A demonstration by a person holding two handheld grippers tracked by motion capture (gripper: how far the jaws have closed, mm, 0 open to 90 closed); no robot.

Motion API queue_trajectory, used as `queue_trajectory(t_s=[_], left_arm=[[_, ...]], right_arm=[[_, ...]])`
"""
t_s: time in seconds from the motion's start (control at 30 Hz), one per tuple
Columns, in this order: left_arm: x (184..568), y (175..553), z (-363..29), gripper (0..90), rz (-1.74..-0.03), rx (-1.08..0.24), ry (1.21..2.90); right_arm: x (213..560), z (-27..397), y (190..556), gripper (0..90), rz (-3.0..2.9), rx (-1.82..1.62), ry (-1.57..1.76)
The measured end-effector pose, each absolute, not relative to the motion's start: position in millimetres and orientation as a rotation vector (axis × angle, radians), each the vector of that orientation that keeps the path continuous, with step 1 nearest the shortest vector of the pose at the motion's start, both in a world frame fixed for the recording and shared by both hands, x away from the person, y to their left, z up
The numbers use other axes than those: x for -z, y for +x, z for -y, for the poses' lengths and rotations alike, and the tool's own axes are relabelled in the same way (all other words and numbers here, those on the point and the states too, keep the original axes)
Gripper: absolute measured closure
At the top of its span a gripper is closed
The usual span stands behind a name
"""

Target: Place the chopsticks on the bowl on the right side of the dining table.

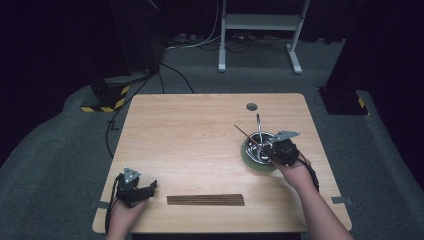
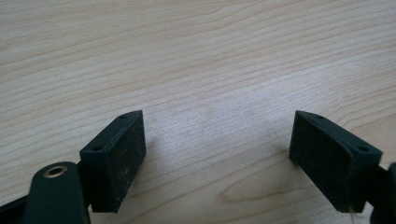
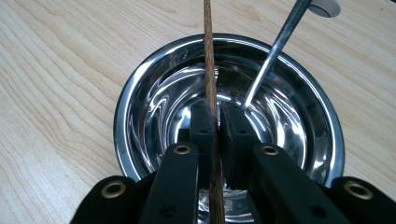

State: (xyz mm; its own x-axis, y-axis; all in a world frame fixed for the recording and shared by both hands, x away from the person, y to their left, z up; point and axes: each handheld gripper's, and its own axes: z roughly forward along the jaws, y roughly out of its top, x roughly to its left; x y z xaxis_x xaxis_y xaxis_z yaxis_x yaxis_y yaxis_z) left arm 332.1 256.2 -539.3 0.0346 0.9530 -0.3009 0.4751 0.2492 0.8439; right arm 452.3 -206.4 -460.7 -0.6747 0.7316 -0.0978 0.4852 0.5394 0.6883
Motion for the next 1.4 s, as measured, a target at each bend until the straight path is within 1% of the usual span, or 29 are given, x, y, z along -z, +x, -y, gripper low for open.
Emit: queue_trajectory(t_s=[0.33, 0.63, 1.07, 1.17, 1.23, 1.4], left_arm=[[539, 332, -256, 18.5, -1.588, -0.642, 1.366], [539, 332, -256, 18.5, -1.589, -0.642, 1.367], [539, 332, -256, 18.5, -1.588, -0.642, 1.367], [539, 332, -256, 18.5, -1.589, -0.642, 1.366], [539, 332, -256, 18.5, -1.588, -0.642, 1.366], [539, 332, -256, 18.5, -1.587, -0.642, 1.365]], right_arm=[[463, 205, 452, 84.0, -2.443, -0.928, 0.946], [464, 205, 443, 83.8, -2.466, -0.948, 0.881], [463, 206, 439, 83.2, -2.499, -0.949, 0.822], [462, 205, 438, 75.4, -2.492, -0.946, 0.827], [461, 204, 436, 71.6, -2.47, -0.952, 0.837], [450, 197, 425, 70.2, -2.421, -1.001, 0.842]])
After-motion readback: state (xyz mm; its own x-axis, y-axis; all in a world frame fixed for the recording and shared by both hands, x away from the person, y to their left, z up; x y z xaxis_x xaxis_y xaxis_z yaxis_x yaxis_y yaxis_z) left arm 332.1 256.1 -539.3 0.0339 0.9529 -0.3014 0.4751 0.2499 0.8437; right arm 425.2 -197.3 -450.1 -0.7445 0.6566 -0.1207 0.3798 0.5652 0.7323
